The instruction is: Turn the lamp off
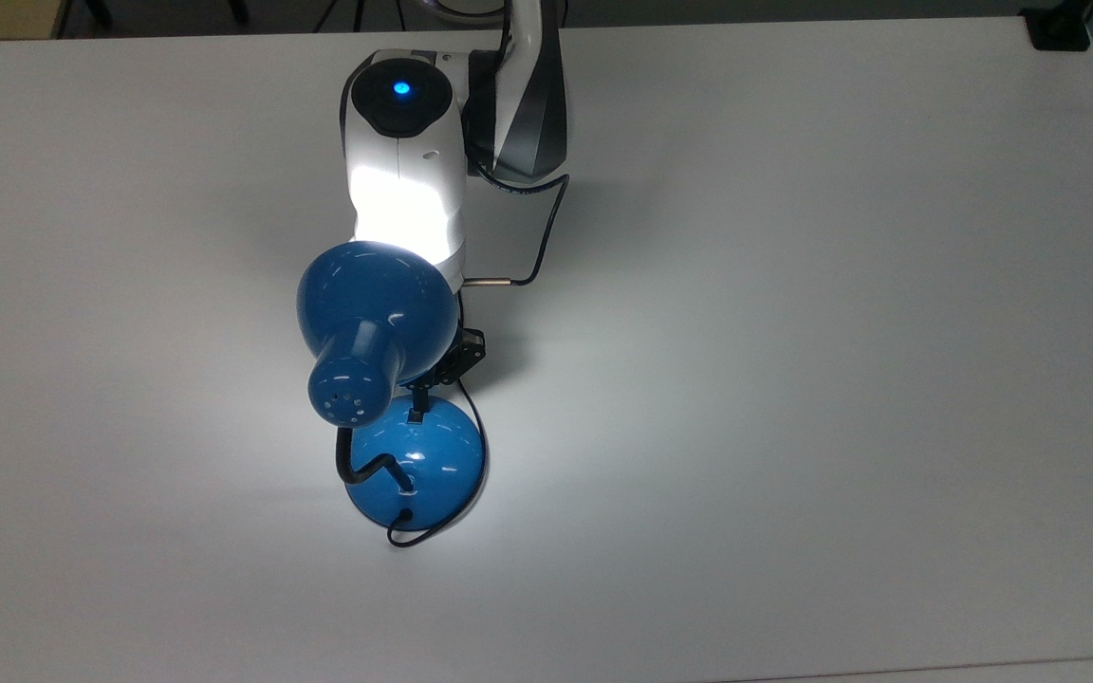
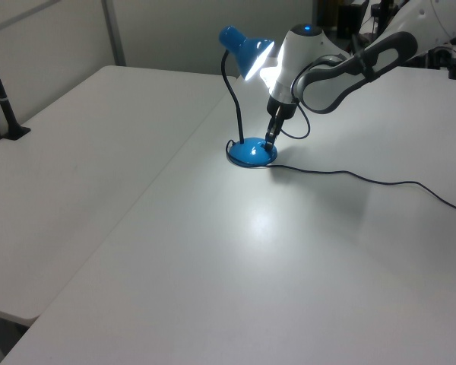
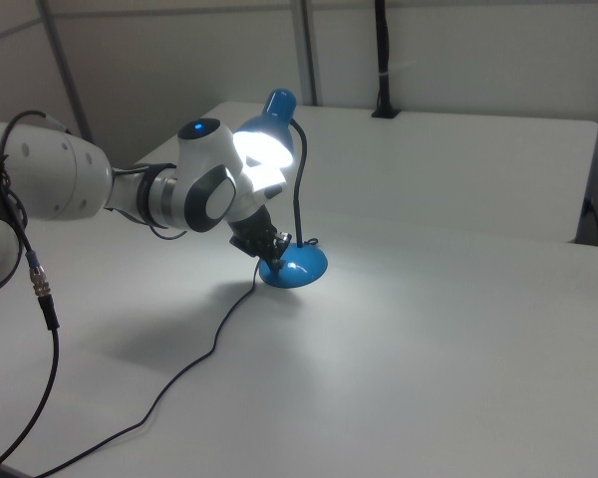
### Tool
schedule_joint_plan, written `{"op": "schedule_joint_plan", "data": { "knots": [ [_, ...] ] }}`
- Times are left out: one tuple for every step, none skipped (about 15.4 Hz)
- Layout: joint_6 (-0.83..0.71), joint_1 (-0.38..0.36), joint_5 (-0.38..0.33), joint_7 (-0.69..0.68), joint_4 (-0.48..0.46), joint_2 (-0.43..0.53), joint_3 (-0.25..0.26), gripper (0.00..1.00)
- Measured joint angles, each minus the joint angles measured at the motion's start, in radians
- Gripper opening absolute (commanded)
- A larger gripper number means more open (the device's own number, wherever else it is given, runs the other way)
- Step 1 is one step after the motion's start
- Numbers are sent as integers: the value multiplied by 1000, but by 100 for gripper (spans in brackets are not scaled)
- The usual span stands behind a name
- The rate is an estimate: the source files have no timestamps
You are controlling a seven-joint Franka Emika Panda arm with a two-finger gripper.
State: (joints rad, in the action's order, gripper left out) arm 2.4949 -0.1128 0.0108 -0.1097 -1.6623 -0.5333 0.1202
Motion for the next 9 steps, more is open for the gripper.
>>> {"op": "schedule_joint_plan", "data": {
  "knots": [
    [0, 0, 1, 0, 0, -1, 0, 0],
    [0, -1, 2, 0, -1, -3, 0, 0],
    [0, -2, 5, 0, -1, -5, 0, 0],
    [0, -2, 7, 0, -1, -5, 0, 0],
    [0, -2, 8, 0, -1, -5, 0, 0],
    [0, -2, 8, 0, -1, -5, 0, 0],
    [0, -3, 8, 0, -1, -5, 0, 0],
    [0, -3, 8, 0, -2, -4, 0, 0],
    [0, -3, 8, 0, -4, -2, 0, 0]
  ]
}}
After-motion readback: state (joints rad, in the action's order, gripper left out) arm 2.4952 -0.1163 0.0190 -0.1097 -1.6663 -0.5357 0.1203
